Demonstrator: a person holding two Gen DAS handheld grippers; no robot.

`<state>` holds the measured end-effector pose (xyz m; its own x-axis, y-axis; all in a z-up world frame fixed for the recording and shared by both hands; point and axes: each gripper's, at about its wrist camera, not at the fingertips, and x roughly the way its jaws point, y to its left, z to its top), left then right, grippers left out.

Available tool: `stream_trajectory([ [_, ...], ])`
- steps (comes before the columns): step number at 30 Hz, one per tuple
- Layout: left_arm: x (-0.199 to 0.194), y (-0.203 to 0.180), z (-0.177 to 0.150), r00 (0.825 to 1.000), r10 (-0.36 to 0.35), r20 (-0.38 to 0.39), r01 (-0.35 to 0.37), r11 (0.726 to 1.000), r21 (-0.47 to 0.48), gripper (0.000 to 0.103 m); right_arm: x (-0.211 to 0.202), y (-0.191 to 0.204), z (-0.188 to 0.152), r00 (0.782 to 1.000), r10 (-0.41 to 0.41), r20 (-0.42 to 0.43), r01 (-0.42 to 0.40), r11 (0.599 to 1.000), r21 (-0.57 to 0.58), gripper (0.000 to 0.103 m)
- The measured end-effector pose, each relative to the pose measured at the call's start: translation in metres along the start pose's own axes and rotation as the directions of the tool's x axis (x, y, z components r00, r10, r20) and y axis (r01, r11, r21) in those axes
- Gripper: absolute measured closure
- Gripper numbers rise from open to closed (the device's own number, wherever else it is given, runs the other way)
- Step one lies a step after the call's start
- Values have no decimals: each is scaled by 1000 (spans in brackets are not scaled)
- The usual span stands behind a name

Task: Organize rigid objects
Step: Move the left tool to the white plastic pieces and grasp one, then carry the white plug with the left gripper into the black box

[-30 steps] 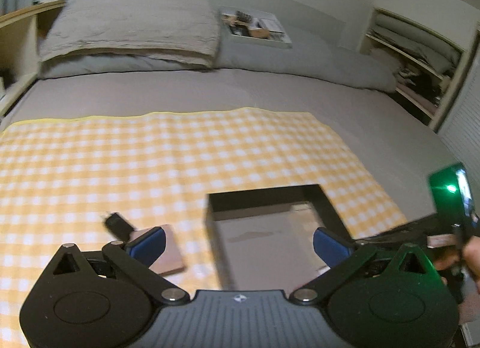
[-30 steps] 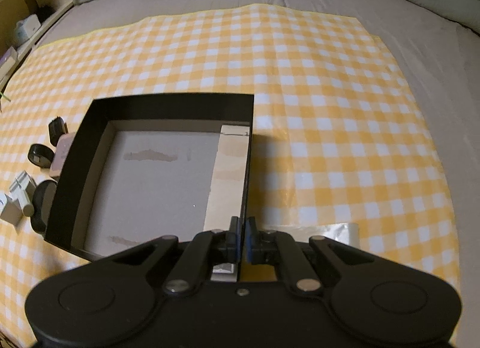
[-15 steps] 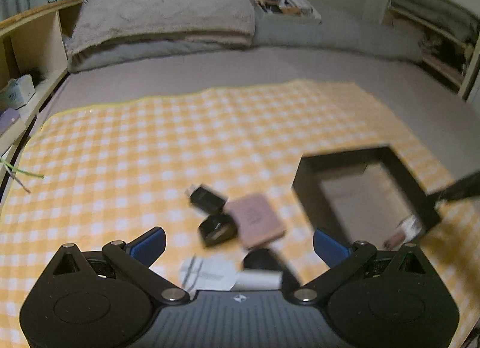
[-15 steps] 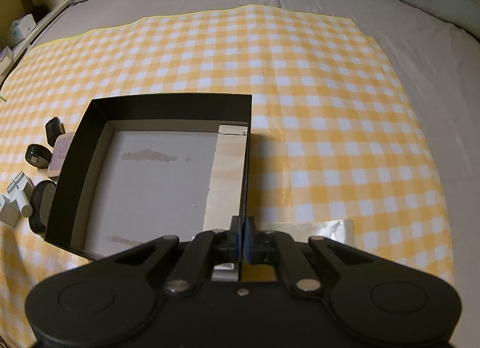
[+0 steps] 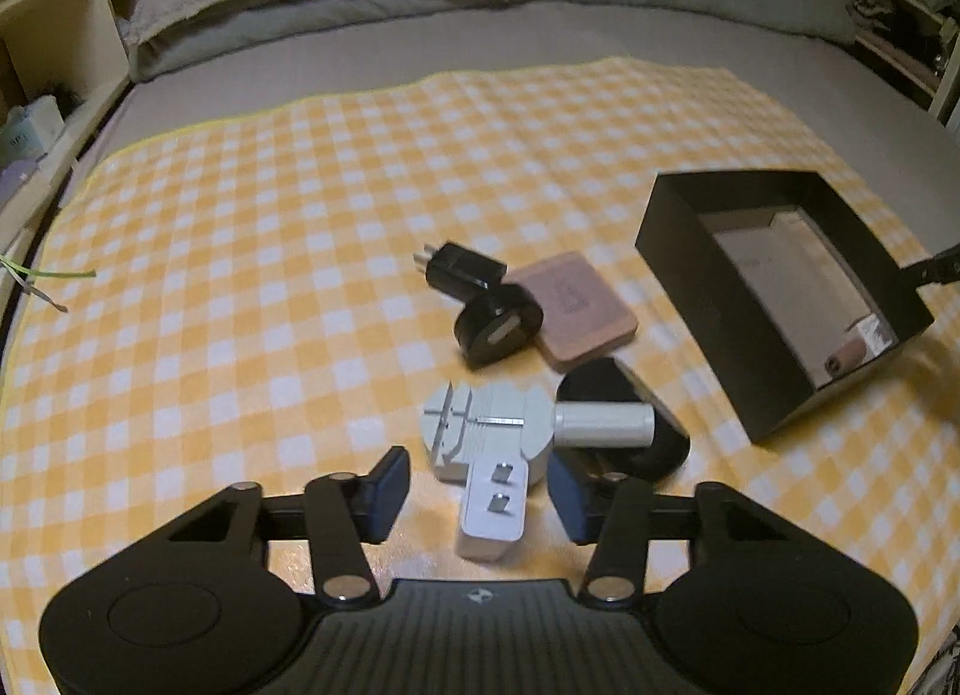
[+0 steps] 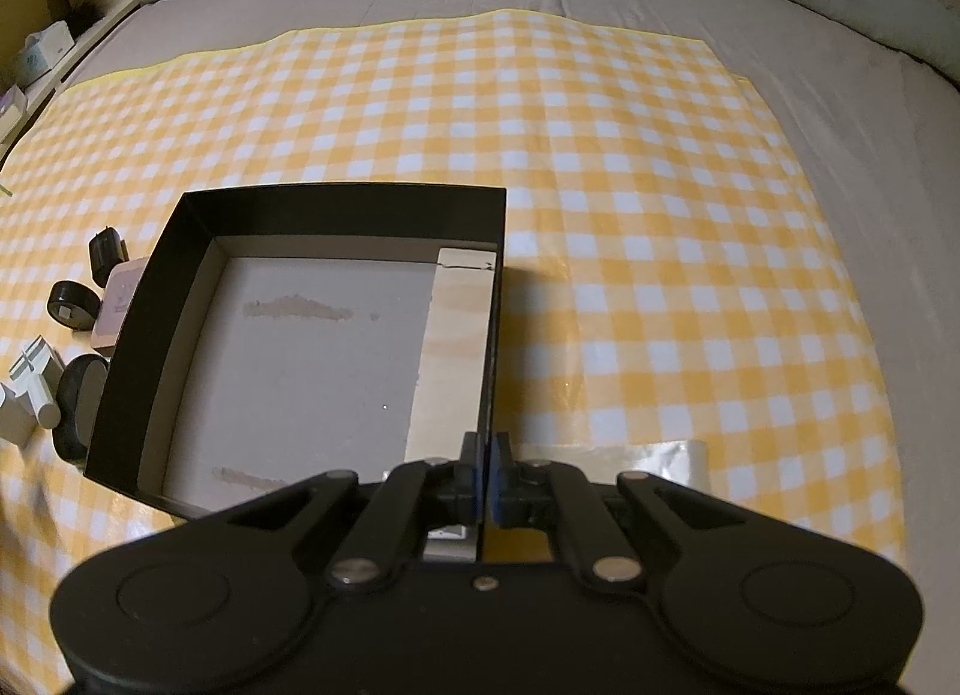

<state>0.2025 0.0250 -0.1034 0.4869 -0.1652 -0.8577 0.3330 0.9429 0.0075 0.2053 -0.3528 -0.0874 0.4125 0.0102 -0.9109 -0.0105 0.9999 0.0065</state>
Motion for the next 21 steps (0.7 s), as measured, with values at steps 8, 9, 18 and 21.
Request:
stream_trajectory([
  [8,22,1,-2,998,-21,-66,19,999,-30,76,3,0,1,1000,0,-1,0,1000,2,100],
  [9,22,2,-2,998,-28,-63,25,998,-49,76,3,0,1,1000,0,-1,0,1000,1,100],
  [18,6,34,2,997,-73,-9,68,959,-277,77,4,0,1,1000,0,-4,0,1000,0,100],
  [21,-7,42,6,997,-60,43,71,940,-333,77,5,0,2,1000,0,-4,0,1000,0,100],
])
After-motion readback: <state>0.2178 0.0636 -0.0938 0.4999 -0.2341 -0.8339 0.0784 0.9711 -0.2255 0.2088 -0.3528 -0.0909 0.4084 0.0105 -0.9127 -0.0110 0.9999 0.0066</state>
